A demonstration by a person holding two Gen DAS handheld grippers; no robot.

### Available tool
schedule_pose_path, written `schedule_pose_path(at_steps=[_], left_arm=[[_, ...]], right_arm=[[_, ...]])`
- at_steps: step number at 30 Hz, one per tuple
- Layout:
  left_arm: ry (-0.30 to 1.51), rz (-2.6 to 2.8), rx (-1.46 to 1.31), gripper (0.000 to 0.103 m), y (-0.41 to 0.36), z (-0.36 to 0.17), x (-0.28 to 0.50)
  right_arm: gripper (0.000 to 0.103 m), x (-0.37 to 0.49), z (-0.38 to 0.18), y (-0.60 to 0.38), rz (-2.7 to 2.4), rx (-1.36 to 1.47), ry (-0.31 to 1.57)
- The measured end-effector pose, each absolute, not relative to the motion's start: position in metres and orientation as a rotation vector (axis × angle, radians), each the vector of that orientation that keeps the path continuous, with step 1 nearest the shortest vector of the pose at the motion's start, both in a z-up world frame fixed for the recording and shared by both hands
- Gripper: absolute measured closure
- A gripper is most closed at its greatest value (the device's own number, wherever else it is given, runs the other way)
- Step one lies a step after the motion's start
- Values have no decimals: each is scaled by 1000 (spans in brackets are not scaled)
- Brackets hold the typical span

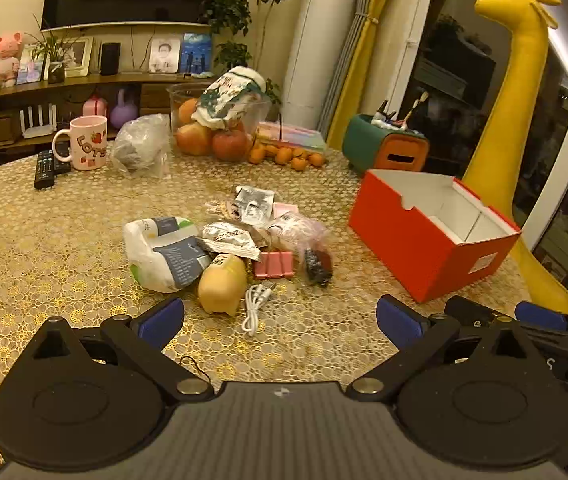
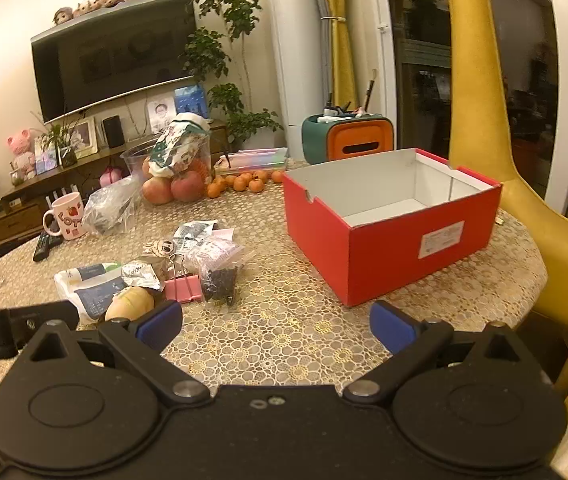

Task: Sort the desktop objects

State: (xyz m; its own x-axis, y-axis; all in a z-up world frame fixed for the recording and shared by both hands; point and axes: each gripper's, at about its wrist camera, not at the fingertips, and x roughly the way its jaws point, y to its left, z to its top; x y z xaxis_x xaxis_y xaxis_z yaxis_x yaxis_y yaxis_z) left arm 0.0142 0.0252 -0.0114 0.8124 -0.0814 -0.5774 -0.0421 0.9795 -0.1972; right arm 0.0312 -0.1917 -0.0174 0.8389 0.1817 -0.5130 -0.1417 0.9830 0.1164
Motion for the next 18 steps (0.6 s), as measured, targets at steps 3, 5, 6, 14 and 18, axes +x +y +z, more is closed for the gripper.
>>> schedule_pose_path(at_steps=[3, 5, 6, 14, 18], left_arm=[[621, 2, -191, 0, 30, -17, 25], [617, 20, -155, 0, 33, -23, 33], [625, 21, -142, 0, 35, -26, 37], [640, 47, -140, 0, 64, -49, 72], [623, 75, -109, 0, 80, -56, 95]], right_arm=[[4, 40, -24, -185, 198, 24, 537], [4, 48, -30, -181, 217, 16, 549], [4, 53, -32, -180, 225, 20, 557], [4, 93, -50, -163, 266, -27, 563], [4, 117, -60, -158, 268, -49, 570]])
